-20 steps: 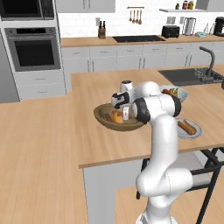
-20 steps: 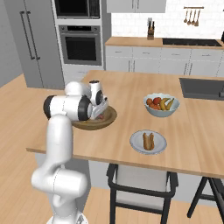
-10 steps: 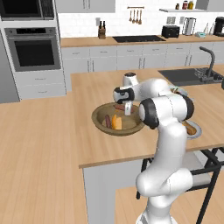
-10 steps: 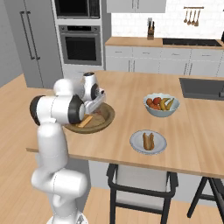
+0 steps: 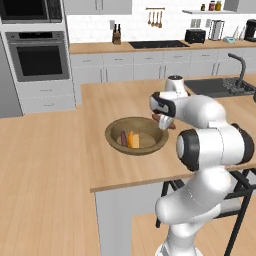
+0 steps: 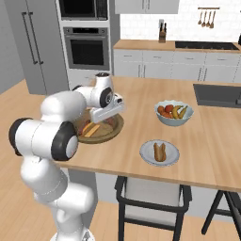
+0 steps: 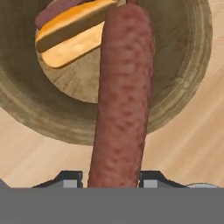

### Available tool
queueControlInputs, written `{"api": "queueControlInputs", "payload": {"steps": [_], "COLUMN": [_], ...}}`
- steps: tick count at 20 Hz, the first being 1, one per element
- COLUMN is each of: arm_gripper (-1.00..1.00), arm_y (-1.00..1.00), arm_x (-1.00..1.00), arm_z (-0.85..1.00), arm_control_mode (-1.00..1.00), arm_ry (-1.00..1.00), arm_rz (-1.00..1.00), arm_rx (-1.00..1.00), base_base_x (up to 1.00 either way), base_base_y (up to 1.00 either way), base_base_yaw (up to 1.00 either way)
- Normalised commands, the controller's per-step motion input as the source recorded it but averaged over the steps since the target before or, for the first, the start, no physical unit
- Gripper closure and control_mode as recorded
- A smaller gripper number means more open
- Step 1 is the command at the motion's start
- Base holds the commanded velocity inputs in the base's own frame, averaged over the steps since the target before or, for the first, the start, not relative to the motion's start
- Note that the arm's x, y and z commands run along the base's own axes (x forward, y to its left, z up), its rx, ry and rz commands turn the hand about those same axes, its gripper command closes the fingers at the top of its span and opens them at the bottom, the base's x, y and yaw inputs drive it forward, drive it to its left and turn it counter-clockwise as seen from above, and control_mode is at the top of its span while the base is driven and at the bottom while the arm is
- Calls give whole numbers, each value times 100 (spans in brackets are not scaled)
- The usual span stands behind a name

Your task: Place one bun and one sausage from the bowl on each plate.

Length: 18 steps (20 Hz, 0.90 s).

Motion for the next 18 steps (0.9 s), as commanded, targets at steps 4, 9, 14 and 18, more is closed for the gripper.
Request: {"api": "queueControlInputs", "payload": {"steps": [4,9,14,18], "arm_gripper": [100,100,100,100], "arm_y": [-85,-100,-88,-43], "arm_x": [-96,-86,-24,11], "arm_z": [56,-10,-47,-52], "arm_control_mode": [-100,-100,-100,-100], "arm_ry": [3,0,3,14], "arm_rz": [-43,-23,0,7], "arm_rx": [5,5,1,-3], "base_base_x": [0,0,0,0], "base_base_y": [0,0,0,0], "base_base_yaw": [0,0,0,0]}}
